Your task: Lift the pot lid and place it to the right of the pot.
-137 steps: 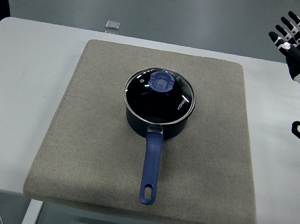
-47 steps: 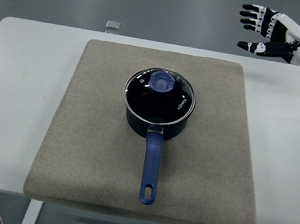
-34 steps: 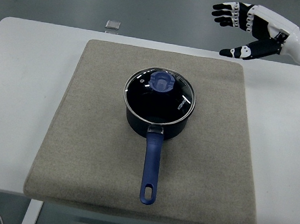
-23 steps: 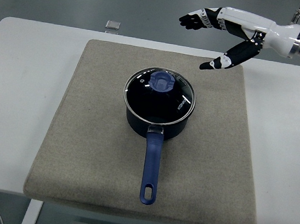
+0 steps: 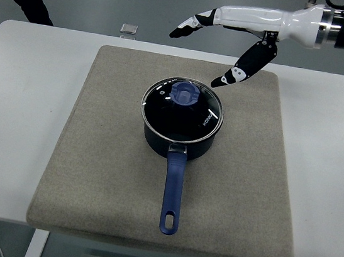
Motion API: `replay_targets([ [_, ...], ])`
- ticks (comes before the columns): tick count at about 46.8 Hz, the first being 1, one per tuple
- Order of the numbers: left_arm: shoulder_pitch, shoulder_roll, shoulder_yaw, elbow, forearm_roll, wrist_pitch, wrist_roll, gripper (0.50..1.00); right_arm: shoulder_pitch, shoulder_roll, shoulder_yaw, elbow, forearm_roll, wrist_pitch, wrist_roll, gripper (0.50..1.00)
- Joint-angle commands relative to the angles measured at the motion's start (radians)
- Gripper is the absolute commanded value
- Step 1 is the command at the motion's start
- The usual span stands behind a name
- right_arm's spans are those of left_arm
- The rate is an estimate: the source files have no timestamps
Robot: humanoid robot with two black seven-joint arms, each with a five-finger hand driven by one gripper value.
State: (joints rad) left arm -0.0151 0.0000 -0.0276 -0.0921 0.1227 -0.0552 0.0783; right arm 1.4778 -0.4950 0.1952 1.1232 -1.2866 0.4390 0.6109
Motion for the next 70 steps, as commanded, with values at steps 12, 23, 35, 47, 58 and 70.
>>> replay_targets([
  [12, 0.0, 0.0, 0.0, 0.0, 0.0, 0.0, 0.0, 1.0, 0.025, 0.021, 0.0, 0.03, -0.145, -0.002, 0.0, 0.907],
  [23, 0.0, 0.0, 0.0, 0.0, 0.0, 0.0, 0.0, 1.0, 0.027, 0.058, 0.0, 0.03, -0.227, -0.025, 0.0, 0.907],
  [35, 0.0, 0.0, 0.0, 0.0, 0.0, 0.0, 0.0, 1.0, 0.016, 0.113, -0.019, 0.015, -0.321, -0.112, 0.0, 0.907],
  [47, 0.0, 0.0, 0.0, 0.0, 0.0, 0.0, 0.0, 1.0, -0.002, 0.133, -0.069, -0.022, -0.379, -0.187, 0.0, 0.907],
  [58, 0.0, 0.0, 0.0, 0.0, 0.0, 0.0, 0.0, 1.0, -0.007, 0.142, -0.12, -0.031, -0.399, -0.25, 0.0, 0.905],
  [70, 0.0, 0.0, 0.0, 0.0, 0.0, 0.0, 0.0, 1.0, -0.008, 0.159, -0.123, -0.06, -0.427, -0.289, 0.0, 0.905],
])
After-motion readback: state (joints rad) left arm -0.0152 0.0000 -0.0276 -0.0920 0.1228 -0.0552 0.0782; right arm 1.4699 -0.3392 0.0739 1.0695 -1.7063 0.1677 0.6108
